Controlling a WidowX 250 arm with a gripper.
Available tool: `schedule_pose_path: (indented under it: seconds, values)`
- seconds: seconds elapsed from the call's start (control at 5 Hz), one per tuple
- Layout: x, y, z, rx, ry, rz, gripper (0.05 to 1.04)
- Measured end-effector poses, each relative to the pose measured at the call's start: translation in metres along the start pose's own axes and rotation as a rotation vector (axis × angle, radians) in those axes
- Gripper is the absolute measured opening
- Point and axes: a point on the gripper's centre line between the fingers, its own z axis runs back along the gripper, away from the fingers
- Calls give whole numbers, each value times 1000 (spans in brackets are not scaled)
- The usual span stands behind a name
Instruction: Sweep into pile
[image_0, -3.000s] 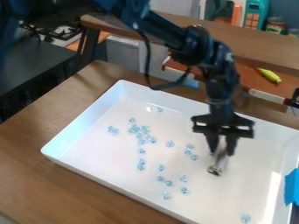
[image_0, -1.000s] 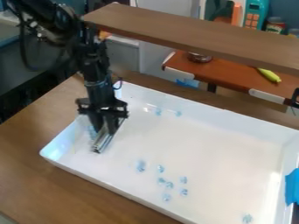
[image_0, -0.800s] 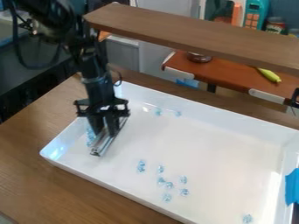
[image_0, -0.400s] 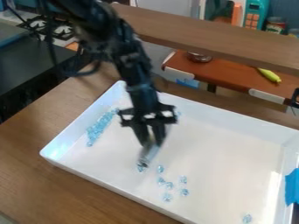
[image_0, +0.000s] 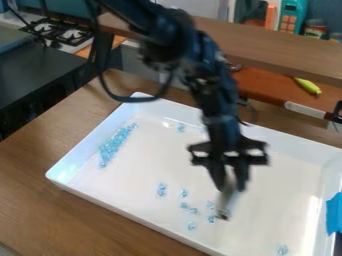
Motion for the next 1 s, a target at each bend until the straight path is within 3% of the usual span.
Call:
schedule_pose_path:
  seconds: [0.2,0.6,1.0]
  values:
    - [-6,-26,-6,-4,1,-13,365]
    - [-11,-56,-45,18,15,-32,365]
    - [-12,-71,-58,12,14,-22,365]
